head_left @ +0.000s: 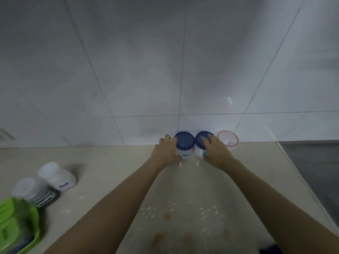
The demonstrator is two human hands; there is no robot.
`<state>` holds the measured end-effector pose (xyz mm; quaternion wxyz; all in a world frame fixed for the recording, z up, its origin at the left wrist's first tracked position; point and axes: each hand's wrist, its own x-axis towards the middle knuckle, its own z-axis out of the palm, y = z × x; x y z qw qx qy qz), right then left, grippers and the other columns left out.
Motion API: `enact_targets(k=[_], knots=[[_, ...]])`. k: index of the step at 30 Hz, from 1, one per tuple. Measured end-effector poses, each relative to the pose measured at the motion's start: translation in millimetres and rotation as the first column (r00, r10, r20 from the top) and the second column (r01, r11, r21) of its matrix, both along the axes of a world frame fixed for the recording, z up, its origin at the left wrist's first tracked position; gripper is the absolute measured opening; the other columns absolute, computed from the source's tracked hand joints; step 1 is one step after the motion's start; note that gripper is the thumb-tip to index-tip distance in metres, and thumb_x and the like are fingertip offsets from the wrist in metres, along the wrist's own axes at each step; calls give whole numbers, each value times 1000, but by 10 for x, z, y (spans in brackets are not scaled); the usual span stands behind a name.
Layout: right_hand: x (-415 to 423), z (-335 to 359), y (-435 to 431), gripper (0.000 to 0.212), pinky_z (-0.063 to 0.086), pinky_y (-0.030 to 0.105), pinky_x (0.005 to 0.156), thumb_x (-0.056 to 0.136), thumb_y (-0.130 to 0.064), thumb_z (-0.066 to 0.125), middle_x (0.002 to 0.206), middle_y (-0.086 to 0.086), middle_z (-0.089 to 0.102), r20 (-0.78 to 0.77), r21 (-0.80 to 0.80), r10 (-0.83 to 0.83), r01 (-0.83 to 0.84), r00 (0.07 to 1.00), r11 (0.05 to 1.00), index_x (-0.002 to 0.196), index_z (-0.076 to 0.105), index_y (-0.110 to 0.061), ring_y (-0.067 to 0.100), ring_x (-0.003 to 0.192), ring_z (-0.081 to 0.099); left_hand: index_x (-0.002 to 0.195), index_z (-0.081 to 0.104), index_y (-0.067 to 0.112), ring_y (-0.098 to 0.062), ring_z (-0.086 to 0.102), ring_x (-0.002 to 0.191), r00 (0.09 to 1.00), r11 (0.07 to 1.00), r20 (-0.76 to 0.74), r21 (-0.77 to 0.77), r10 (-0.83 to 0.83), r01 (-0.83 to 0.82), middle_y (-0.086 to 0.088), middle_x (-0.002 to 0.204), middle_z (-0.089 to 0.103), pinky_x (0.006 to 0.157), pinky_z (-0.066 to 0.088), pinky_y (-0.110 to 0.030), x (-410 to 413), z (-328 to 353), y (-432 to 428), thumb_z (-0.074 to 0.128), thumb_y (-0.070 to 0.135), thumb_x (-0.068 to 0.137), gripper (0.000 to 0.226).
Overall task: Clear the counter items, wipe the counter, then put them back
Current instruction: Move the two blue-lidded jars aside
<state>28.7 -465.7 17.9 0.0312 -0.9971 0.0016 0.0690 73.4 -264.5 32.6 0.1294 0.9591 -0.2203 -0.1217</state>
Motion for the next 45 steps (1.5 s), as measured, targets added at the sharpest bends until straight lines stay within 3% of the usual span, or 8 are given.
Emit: enact_targets(k=[6, 12, 16, 22, 29, 34, 39, 45], knots=[[406, 4, -93, 58, 45, 46, 89, 79, -22, 63, 126, 21, 43, -35, -57, 27, -29, 999, 998, 129, 35, -19, 38, 109, 48, 141, 29, 20, -40, 40, 122, 988, 998, -149, -48, 41, -49, -16, 141, 29, 99, 44, -46, 307, -85, -453, 75, 34, 73, 83], [434, -63, -217, 70, 42, 40, 87, 76, -37, 68, 121, 17, 49, -16, -163, 119, -120, 993, 979, 135, 32, -25, 36, 105, 50, 129, 38, 17, -42, 53, 101, 994, 989, -26, -102, 107, -109, -16, 126, 36, 86, 50, -45, 359, -348, -602, 79, 33, 66, 76], [388, -81, -241, 74, 39, 39, 84, 73, -46, 68, 120, 15, 52, 0, -173, 208, -205, 978, 963, 135, 34, -26, 34, 103, 51, 130, 42, 20, -40, 53, 94, 997, 991, -7, -106, 82, -82, -17, 120, 38, 86, 50, -43, 329, -326, -450, 79, 37, 63, 78], [242, 34, 311, 75, 39, 39, 84, 66, -51, 69, 117, 12, 53, 61, -31, 260, -258, 964, 966, 131, 39, -29, 33, 101, 49, 131, 42, 23, -34, 45, 100, 986, 980, 9, -116, 165, -163, -13, 118, 36, 87, 50, -44, -94, -180, 495, 77, 37, 60, 80], [51, 51, 1740, 77, 38, 39, 88, 64, -53, 69, 121, 9, 50, 52, 108, 423, -426, 905, 898, 131, 37, -30, 32, 106, 48, 137, 36, 27, -32, 46, 112, 930, 935, -120, -30, 347, -353, -11, 121, 40, 94, 47, -40, -633, 34, 2084, 74, 44, 64, 84], [-35, 36, 2720, 77, 40, 40, 89, 62, -49, 71, 120, 7, 49, 67, 174, 514, -517, 855, 838, 130, 39, -30, 30, 107, 46, 128, 42, 26, -32, 51, 104, 889, 889, -77, -43, 451, -455, -8, 116, 41, 89, 48, -40, -984, 96, 2969, 74, 43, 61, 76], [-30, -2, 3470, 74, 42, 41, 88, 62, -47, 70, 120, 7, 50, 62, 155, 571, -573, 819, 805, 127, 41, -26, 30, 105, 47, 121, 48, 23, -30, 47, 109, 851, 853, 115, 45, 513, -520, -6, 119, 51, 89, 39, -39, -1154, 22, 3460, 69, 51, 60, 70], [-25, -137, 3982, 72, 45, 38, 87, 65, -43, 73, 124, 9, 48, 42, 211, 530, -526, 847, 824, 128, 44, -22, 30, 109, 43, 122, 49, 20, -30, 46, 108, 809, 811, 69, -91, 584, -578, -9, 118, 53, 90, 39, -36, -1269, -172, 3788, 74, 48, 61, 71]])
